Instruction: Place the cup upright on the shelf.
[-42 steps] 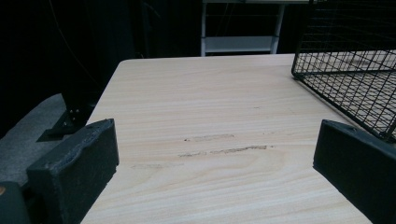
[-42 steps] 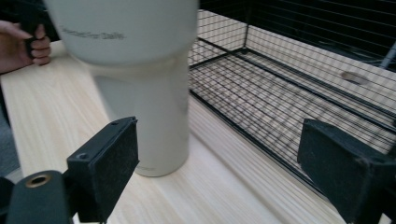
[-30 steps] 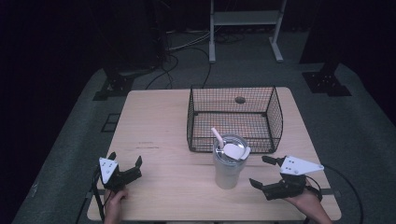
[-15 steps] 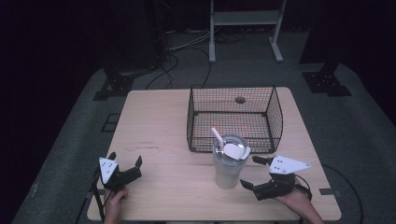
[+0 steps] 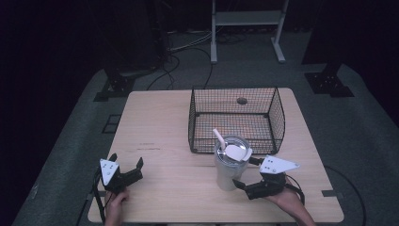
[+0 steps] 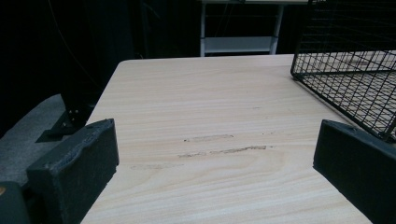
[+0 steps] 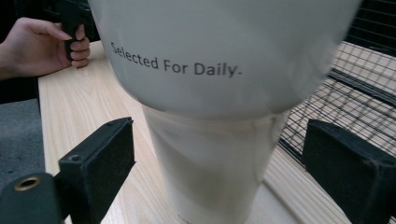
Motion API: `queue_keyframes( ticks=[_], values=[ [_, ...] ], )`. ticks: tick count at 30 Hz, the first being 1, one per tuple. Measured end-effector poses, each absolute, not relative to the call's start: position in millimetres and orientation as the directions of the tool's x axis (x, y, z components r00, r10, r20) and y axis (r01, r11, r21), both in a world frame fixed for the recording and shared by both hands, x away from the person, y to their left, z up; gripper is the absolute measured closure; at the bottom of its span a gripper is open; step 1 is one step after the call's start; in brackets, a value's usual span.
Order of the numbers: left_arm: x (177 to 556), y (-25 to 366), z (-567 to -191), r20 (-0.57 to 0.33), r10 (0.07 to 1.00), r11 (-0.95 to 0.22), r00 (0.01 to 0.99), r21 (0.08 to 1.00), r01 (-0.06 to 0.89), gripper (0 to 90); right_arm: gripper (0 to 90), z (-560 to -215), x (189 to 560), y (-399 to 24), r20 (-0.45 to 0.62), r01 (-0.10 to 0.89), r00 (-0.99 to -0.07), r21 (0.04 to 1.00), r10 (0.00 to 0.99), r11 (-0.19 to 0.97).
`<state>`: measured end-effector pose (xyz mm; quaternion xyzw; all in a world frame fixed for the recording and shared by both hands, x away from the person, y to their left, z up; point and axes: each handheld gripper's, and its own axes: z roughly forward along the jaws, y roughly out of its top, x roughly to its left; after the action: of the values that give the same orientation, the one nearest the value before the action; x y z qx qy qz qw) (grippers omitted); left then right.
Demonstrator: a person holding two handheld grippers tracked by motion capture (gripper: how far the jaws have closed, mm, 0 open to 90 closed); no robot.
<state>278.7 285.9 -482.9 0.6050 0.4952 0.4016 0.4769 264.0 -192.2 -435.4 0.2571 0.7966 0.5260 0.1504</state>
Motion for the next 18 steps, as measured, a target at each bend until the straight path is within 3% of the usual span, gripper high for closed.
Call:
queue_keyframes(
  ticks=[18],
  values=[
    [279, 288, -483, 0.003, 0.982, -0.044, 0.190, 0.976, 0.215, 0.0, 7.6, -447, 277, -172, 0.049, 0.233, -0.822, 0.938, 0.568, 0.255]
  ],
)
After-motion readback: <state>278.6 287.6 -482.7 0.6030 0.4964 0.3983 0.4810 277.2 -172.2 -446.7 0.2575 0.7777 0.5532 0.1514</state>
